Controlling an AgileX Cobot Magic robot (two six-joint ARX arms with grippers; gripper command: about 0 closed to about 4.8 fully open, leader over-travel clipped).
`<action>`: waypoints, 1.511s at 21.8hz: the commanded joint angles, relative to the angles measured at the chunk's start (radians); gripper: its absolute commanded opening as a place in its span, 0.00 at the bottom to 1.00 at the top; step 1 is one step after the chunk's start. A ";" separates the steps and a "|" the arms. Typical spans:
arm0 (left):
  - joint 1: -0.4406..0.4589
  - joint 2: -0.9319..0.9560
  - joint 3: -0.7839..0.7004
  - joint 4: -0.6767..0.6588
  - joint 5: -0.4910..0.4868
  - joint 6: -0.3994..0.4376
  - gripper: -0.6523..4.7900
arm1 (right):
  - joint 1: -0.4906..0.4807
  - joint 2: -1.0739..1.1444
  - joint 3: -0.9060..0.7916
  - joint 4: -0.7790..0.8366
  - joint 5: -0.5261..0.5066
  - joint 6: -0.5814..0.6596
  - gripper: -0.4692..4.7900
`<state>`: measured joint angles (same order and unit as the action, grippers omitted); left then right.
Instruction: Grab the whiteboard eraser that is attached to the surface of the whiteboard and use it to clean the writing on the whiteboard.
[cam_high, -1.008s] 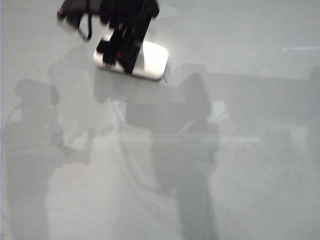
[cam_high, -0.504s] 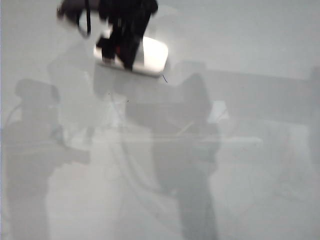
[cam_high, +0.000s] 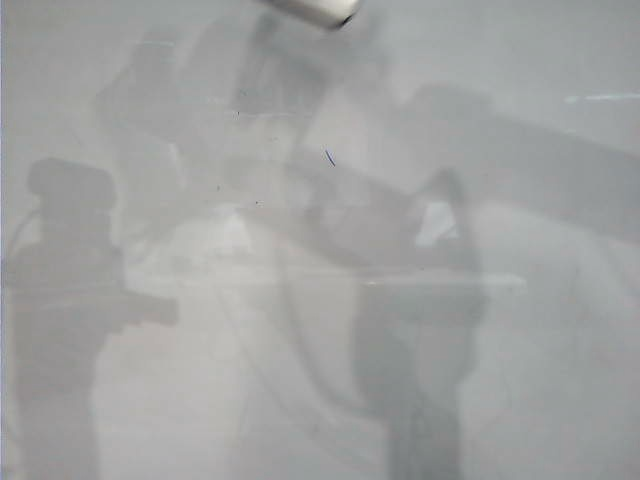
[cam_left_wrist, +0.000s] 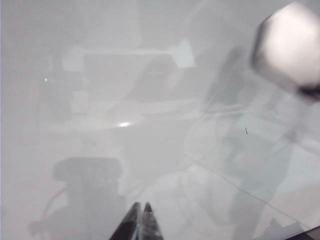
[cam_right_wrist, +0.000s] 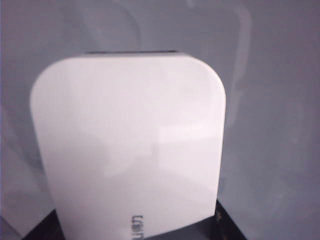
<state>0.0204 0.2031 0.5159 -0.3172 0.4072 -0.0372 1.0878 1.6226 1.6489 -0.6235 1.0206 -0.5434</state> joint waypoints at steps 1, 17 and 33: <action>0.000 0.002 0.006 0.016 -0.003 0.004 0.11 | -0.035 -0.103 -0.024 -0.120 0.014 0.166 0.56; 0.002 0.001 0.006 0.017 0.001 0.003 0.11 | -0.274 -0.486 -0.779 0.723 -0.370 0.197 0.55; 0.000 0.001 0.006 0.019 0.026 0.004 0.11 | -0.295 -0.065 -0.822 1.205 -0.548 0.156 0.50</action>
<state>0.0204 0.2031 0.5159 -0.3111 0.4278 -0.0376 0.7914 1.5555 0.8196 0.5354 0.5014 -0.3931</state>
